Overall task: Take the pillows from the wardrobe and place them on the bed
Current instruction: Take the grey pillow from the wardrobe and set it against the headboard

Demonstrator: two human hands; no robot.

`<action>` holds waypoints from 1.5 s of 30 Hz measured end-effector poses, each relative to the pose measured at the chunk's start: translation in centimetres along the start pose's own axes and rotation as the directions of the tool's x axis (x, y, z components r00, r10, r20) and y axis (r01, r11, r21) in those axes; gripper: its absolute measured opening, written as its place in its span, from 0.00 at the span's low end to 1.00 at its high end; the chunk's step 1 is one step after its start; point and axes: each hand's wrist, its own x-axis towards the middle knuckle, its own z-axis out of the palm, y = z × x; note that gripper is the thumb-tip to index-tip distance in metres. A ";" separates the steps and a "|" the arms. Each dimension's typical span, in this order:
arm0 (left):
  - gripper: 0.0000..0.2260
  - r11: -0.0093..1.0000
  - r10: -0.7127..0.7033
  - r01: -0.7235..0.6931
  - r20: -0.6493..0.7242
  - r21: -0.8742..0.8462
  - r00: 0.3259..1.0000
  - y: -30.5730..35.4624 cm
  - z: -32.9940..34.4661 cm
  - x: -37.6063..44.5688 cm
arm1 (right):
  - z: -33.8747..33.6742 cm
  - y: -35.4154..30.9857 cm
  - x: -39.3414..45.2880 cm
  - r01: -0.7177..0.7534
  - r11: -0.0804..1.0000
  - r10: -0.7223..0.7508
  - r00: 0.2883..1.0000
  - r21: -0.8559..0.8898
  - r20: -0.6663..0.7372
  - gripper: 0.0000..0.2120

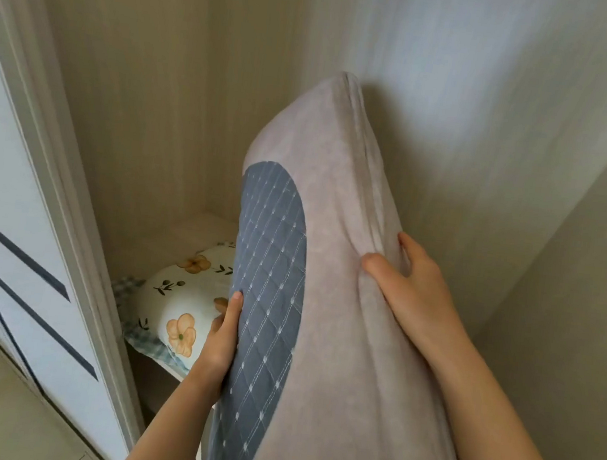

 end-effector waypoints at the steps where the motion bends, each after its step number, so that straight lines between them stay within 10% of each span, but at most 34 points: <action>1: 0.46 0.998 -0.053 0.054 0.030 -0.042 0.998 -0.3 -0.1 0.4 | 0.0 -0.1 -0.2 0.038 0.998 -0.038 0.999 -0.046 0.003 0.39; 10: 0.38 0.989 -0.136 0.141 0.101 -0.041 0.985 -1.6 -0.5 3.6 | 1.4 -0.9 -2.5 0.114 0.928 -0.108 0.993 -0.354 0.037 0.29; 17: 0.23 0.992 0.116 -0.117 -0.007 -0.040 0.993 -0.5 -0.6 -1.4 | -0.6 -1.6 -7.2 0.307 0.887 -0.300 0.951 -0.346 0.074 0.41; 27: 0.38 0.943 0.330 -0.330 -0.176 0.031 0.927 -2.0 -3.9 -13.2 | -3.6 2.1 -13.7 0.525 0.851 -0.525 0.851 -0.020 0.018 0.39; 45: 0.36 0.821 0.565 -0.440 -0.630 0.365 0.532 -9.0 -7.7 -34.1 | -2.7 11.0 -27.9 0.613 0.648 -0.654 0.752 0.453 -0.083 0.36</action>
